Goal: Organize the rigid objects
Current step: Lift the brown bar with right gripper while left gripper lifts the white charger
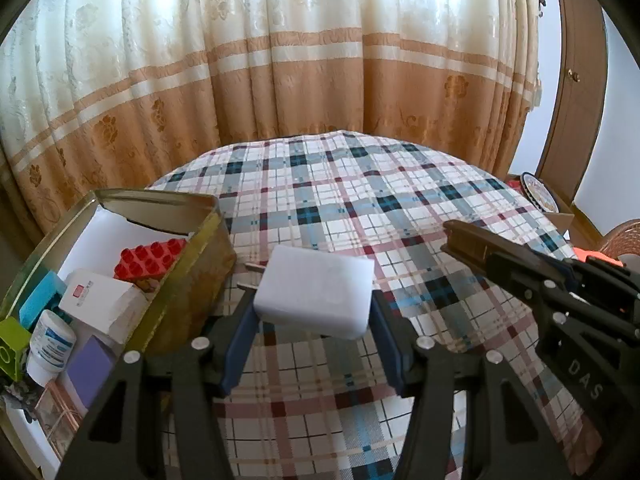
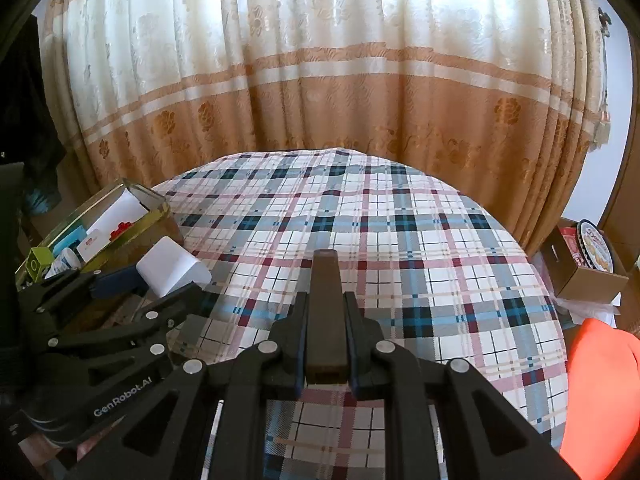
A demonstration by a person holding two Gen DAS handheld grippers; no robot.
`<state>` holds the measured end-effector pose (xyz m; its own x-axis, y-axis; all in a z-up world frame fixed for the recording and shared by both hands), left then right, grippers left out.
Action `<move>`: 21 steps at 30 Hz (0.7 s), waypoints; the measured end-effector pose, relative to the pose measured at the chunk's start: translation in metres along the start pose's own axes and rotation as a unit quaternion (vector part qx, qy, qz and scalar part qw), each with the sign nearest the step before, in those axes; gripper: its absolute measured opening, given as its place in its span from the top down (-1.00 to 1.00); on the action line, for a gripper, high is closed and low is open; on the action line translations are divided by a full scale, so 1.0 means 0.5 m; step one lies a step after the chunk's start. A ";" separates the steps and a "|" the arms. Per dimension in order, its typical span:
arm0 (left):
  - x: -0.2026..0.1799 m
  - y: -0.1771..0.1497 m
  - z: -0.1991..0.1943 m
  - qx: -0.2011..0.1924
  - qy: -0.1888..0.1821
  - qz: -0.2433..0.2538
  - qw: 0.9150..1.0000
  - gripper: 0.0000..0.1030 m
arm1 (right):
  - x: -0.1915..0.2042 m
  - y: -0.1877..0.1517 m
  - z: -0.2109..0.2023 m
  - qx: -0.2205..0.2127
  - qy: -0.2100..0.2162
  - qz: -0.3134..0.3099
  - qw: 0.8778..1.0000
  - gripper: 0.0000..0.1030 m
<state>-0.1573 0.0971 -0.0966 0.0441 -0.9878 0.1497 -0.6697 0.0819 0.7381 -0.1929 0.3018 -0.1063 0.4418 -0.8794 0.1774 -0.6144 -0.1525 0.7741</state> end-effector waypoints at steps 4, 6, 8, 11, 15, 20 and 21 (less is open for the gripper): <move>0.000 0.001 -0.003 -0.006 0.000 -0.001 1.000 -0.07 | 0.000 0.000 -0.006 -0.006 0.000 0.000 1.000 0.67; 0.001 0.001 -0.006 -0.009 0.001 -0.002 1.000 -0.07 | 0.000 0.000 -0.007 -0.008 -0.002 0.000 1.000 0.67; 0.002 0.002 -0.008 -0.011 0.001 -0.003 1.000 -0.07 | 0.000 -0.001 -0.010 -0.011 -0.002 0.000 1.000 0.67; 0.003 0.003 -0.011 -0.015 0.001 -0.004 1.000 -0.07 | 0.001 -0.001 -0.014 -0.016 -0.003 0.000 1.000 0.67; 0.005 0.004 -0.016 -0.022 0.002 -0.006 1.000 -0.07 | 0.001 0.001 -0.015 -0.019 -0.003 -0.001 1.000 0.67; 0.005 0.005 -0.022 -0.030 0.004 -0.006 1.000 -0.07 | 0.002 0.000 -0.020 -0.024 -0.004 -0.001 1.000 0.67; 0.006 0.005 -0.023 -0.031 0.004 -0.007 0.999 -0.07 | 0.002 0.000 -0.020 -0.025 -0.004 -0.001 1.000 0.67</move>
<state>-0.1502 0.0960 -0.0867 0.0595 -0.9876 0.1451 -0.6210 0.0772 0.7800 -0.1860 0.3057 -0.1000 0.4373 -0.8830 0.1705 -0.5797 -0.1318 0.8041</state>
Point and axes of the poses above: each gripper's, at about its wrist camera, not at the fingertips, and z roughly the way its jaws point, x to its left, y to its top, the point moved 2 cm from there along z, roughly the way its jaws point, and after that the axes turned 11 degrees about y, right-handed, at the moved point
